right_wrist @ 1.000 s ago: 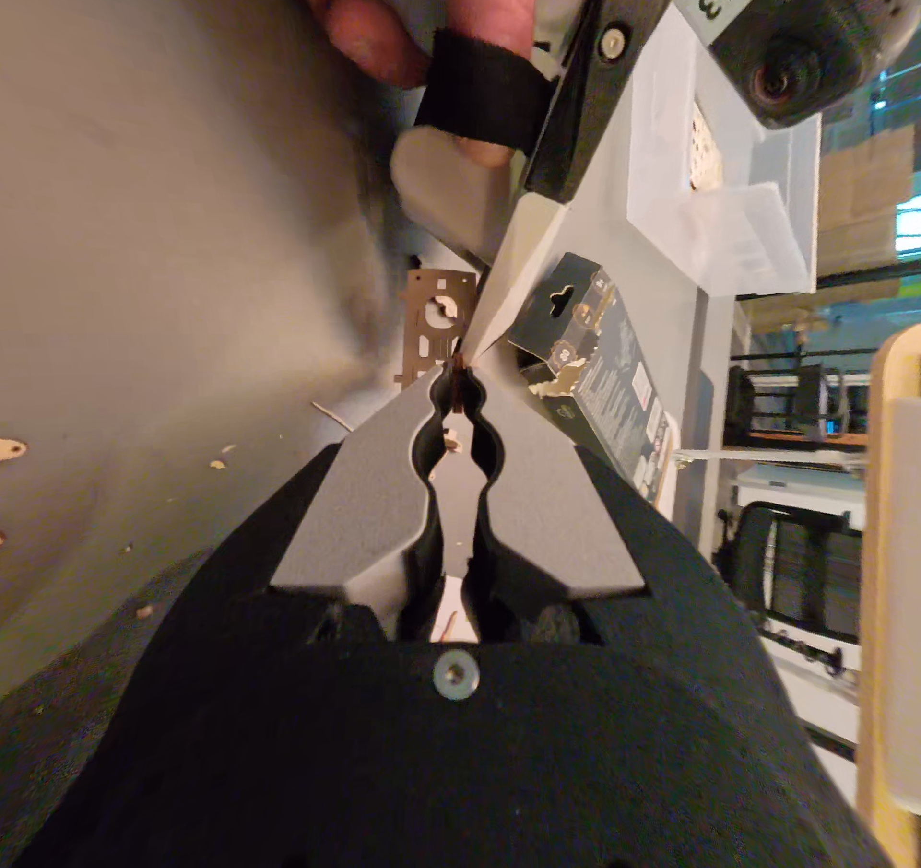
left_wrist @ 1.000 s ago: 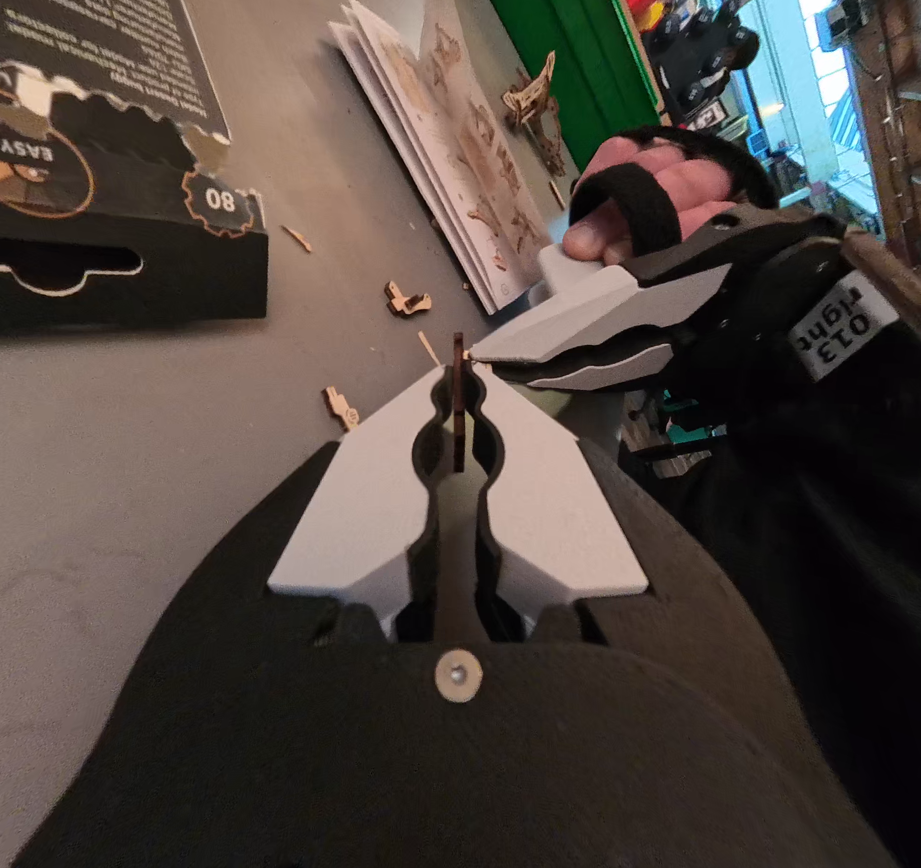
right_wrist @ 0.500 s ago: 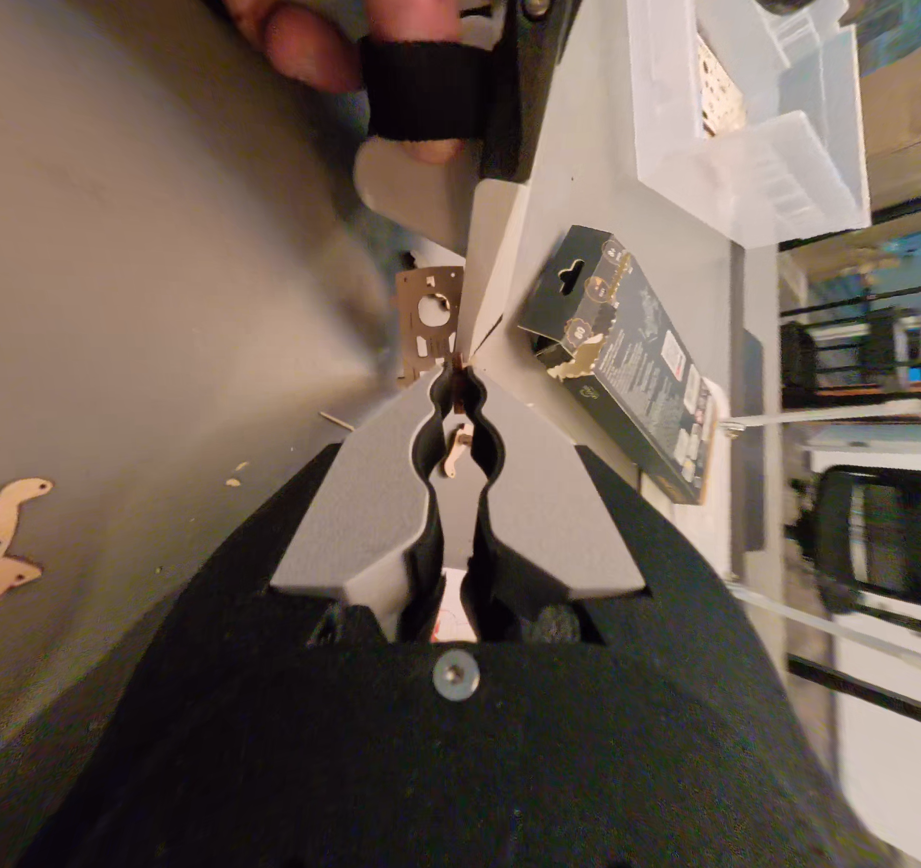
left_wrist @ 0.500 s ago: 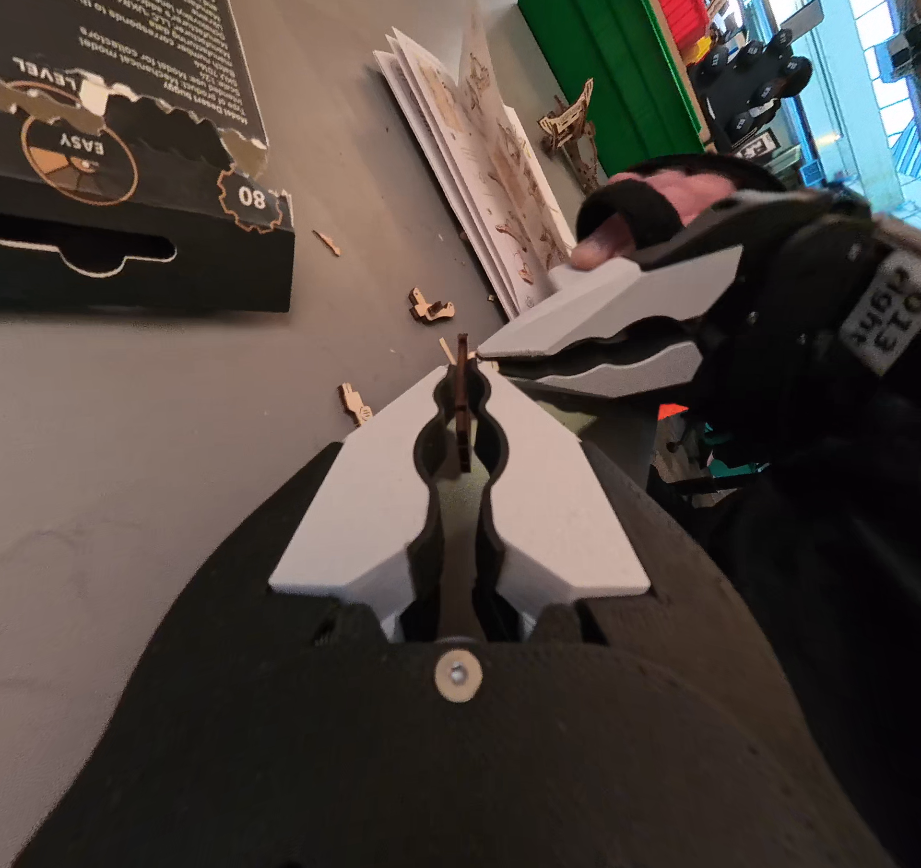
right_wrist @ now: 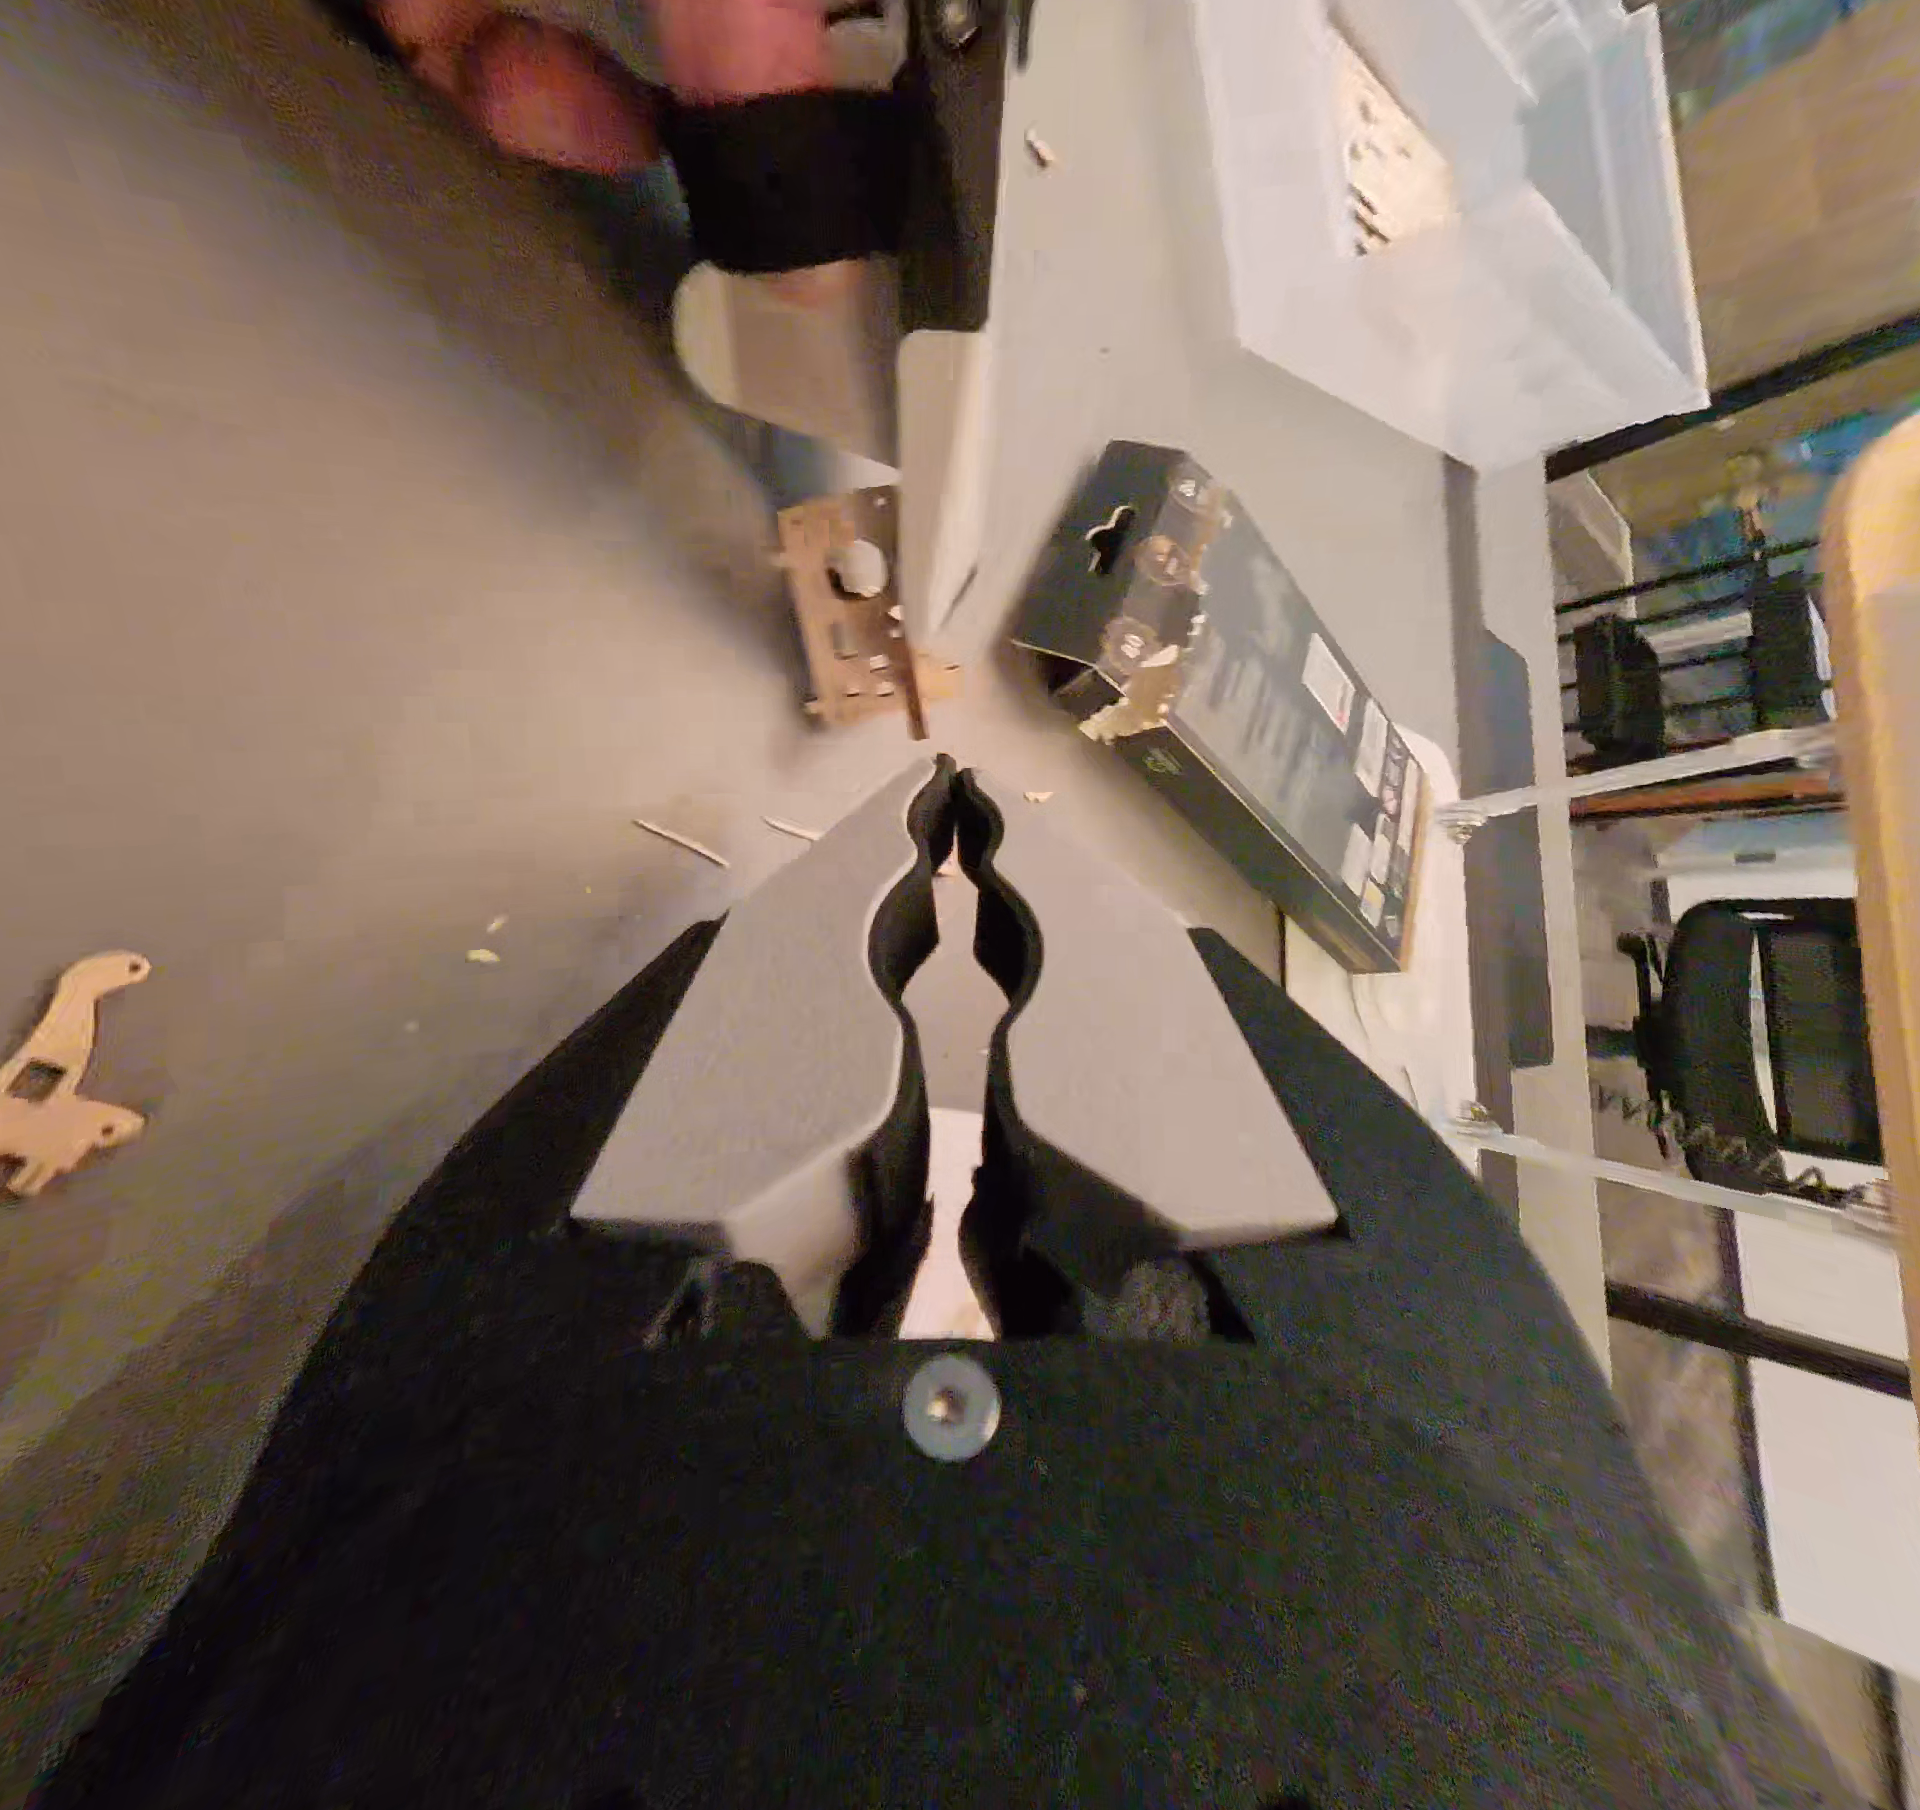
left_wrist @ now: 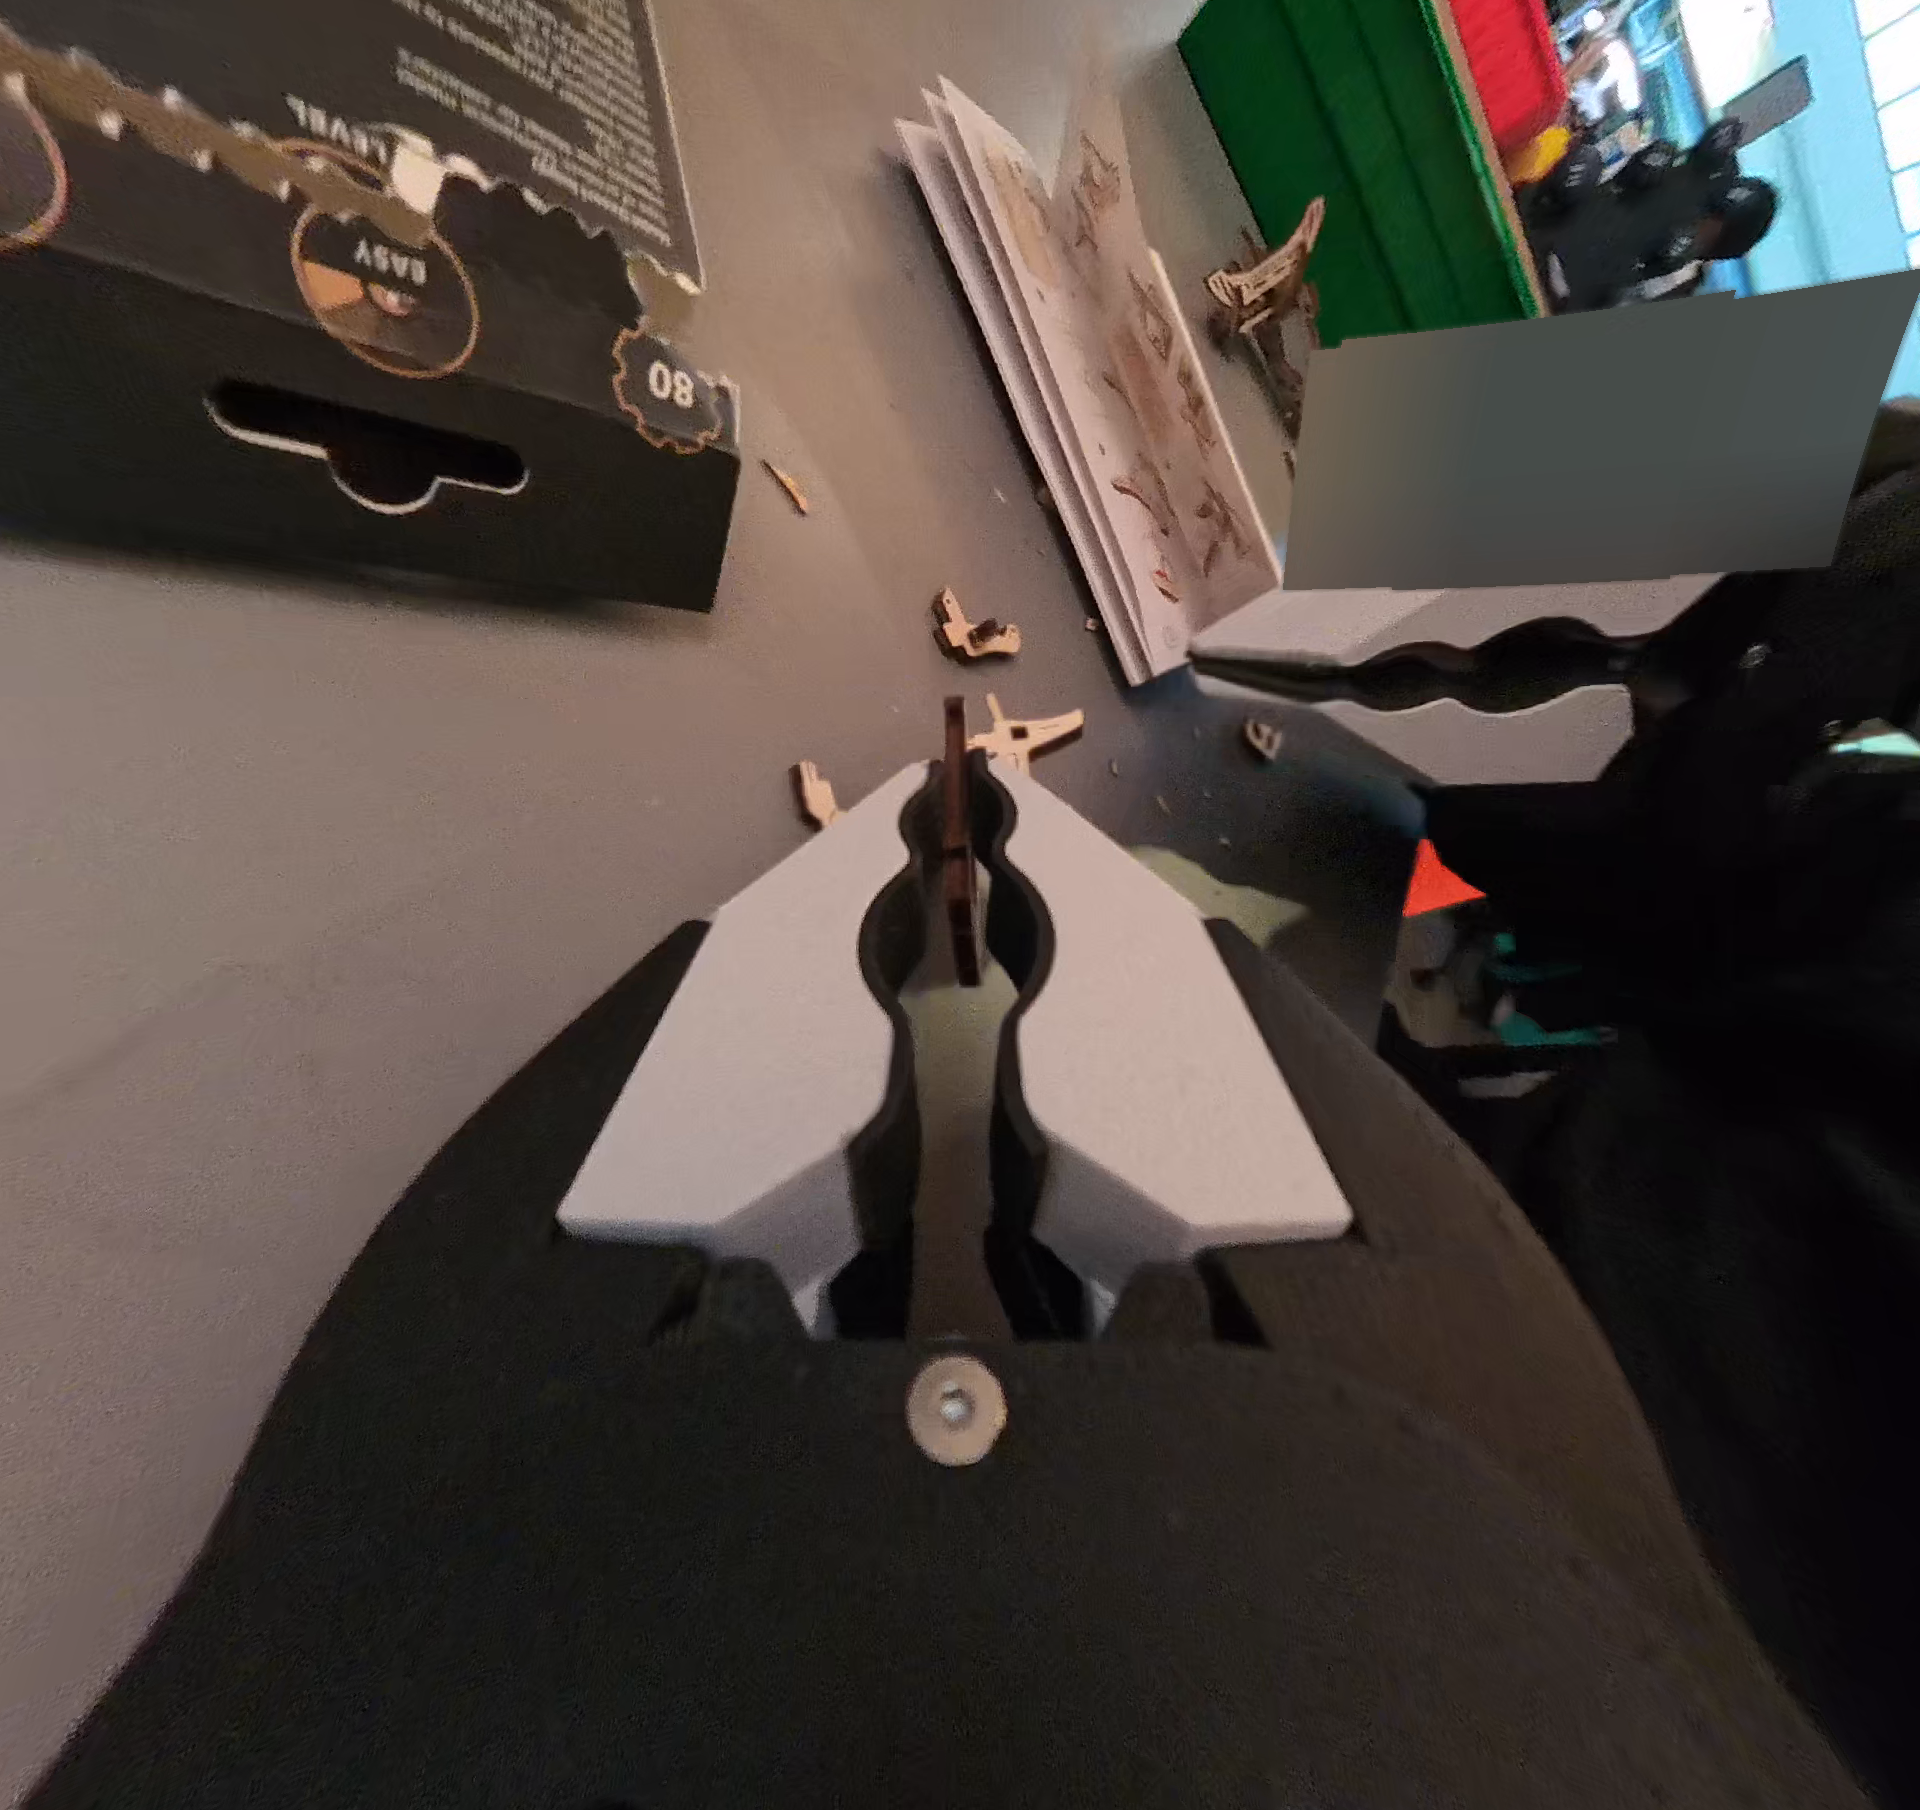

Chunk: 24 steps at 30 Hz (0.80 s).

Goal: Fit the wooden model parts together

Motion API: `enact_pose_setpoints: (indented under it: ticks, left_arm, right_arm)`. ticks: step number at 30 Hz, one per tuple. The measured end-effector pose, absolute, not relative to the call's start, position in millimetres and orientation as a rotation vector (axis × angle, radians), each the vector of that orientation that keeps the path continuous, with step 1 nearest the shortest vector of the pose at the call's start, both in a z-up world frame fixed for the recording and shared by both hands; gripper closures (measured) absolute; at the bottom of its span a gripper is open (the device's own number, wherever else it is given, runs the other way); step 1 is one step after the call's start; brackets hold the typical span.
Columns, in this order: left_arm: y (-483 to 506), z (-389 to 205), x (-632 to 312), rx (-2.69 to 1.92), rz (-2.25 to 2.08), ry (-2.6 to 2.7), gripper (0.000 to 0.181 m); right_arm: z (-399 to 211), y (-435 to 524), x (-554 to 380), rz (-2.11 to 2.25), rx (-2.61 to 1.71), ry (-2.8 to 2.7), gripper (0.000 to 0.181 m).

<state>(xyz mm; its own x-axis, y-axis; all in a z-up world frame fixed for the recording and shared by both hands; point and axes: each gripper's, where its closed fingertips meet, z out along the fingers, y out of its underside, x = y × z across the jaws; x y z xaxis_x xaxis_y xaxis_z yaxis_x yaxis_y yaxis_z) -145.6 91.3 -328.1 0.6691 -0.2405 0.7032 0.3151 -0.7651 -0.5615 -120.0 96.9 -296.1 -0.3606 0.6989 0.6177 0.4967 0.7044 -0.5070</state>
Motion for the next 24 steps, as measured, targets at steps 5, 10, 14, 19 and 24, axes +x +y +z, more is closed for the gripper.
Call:
enact_pose_setpoints:
  ticks: [5, 10, 14, 19, 24]
  left_arm:
    - [94, -320, -136, -2.16, -1.035, 0.003, 0.18]
    - [97, -316, -127, -2.141, -0.962, 0.039, 0.18]
    - [98, -314, -121, -2.126, -0.943, 0.058, 0.179]
    - [99, -315, -122, -2.126, -0.923, 0.047, 0.179]
    - [107, -326, -147, -2.18, -0.697, -0.052, 0.179]
  right_arm:
    - [-308, 97, -122, 0.253, -0.902, -2.102, 0.176]
    - [-308, 96, -125, 0.251, -0.911, -2.1, 0.154]
    - [-315, 96, -125, 0.242, -0.923, -2.115, 0.179]
    - [-316, 97, -126, 0.152, -0.862, -2.111, 0.181]
    - [-314, 76, -136, 0.213, -0.91, -2.112, 0.181]
